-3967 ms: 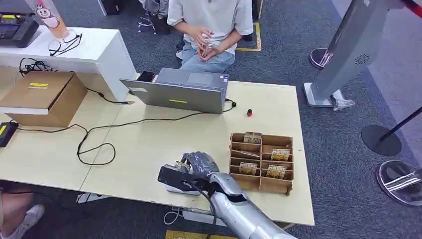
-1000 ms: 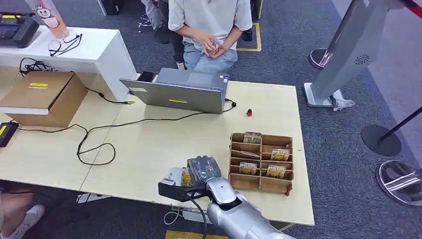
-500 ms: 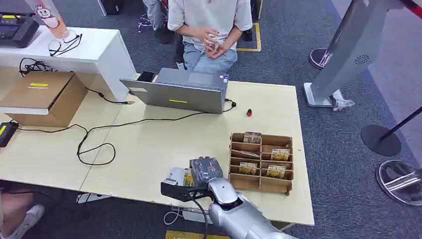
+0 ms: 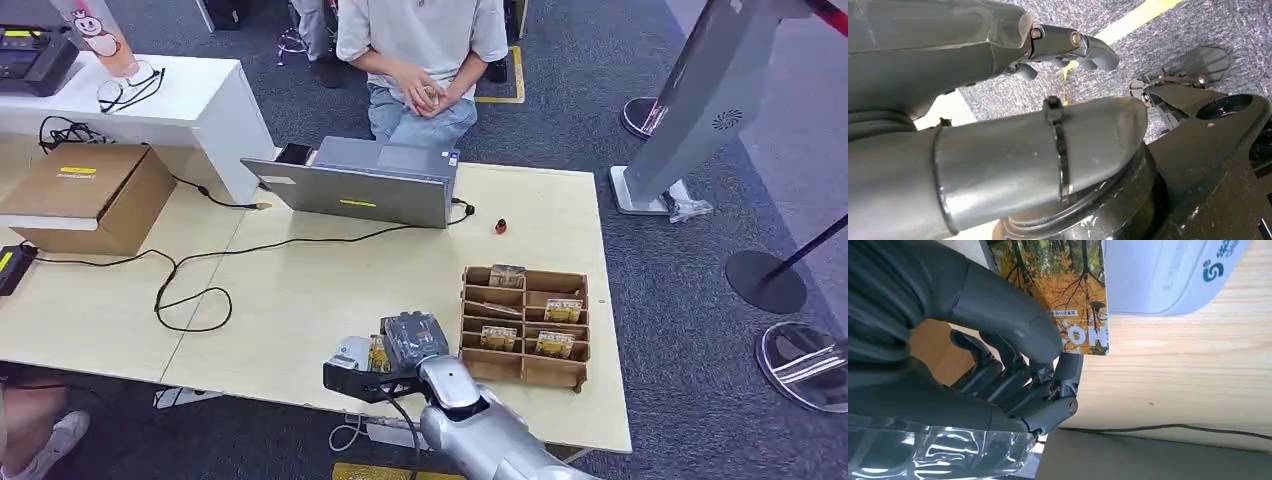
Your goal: Pass the card to the sensor for recognition and then transmit it.
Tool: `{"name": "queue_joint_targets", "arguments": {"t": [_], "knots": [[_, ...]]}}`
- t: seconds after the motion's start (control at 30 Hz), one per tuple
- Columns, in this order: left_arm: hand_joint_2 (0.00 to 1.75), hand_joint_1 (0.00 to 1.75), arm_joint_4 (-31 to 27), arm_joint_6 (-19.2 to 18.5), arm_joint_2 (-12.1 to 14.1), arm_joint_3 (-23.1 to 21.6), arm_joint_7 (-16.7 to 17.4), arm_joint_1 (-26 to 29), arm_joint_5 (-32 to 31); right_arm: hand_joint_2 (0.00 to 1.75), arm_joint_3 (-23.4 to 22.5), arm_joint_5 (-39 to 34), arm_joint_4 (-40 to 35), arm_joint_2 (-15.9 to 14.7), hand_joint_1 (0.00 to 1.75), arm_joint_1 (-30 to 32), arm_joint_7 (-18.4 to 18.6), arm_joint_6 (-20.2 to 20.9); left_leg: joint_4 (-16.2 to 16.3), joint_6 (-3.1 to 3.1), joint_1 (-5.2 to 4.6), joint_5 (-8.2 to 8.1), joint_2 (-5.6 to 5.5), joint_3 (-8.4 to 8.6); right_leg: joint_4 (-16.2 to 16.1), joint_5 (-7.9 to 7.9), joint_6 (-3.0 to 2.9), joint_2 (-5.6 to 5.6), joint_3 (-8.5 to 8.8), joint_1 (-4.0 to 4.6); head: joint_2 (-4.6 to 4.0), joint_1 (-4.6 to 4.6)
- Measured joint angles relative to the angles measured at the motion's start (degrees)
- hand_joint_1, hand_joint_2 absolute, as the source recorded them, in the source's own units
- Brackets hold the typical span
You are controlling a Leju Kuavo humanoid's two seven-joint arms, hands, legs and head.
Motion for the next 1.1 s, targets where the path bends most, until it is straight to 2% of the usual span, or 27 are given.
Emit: {"name": "queue_joint_targets", "arguments": {"t": [0.33,0.83,1.1], "knots": [[0.00,0.00,0.0,0.1,0.3,-1.1,-0.6,0.2,1.0,1.75,-1.8,-3.7,-5.3,-0.4,1.75,0.8,-4.0,0.3,0.0,0.00,0.00,0.00,0.01,0.00,0.0,0.00,0.00,0.00,0.00,0.00,0.00,0.00],[0.00,0.00,0.0,0.2,0.5,-1.2,-0.9,0.4,1.5,1.75,-2.1,-5.3,-10.1,-1.0,1.75,1.9,-5.3,0.6,0.0,0.00,0.00,0.01,0.00,0.00,0.0,0.00,0.00,0.00,0.00,0.00,0.00,0.02],[0.00,0.00,0.0,0.4,0.7,-1.2,-1.7,1.2,2.3,1.75,-2.1,-7.9,-19.4,-3.0,1.75,4.2,-5.9,2.0,0.0,0.00,0.00,0.00,0.01,0.00,0.0,0.00,0.00,0.00,-0.01,0.00,0.00,0.00]]}}
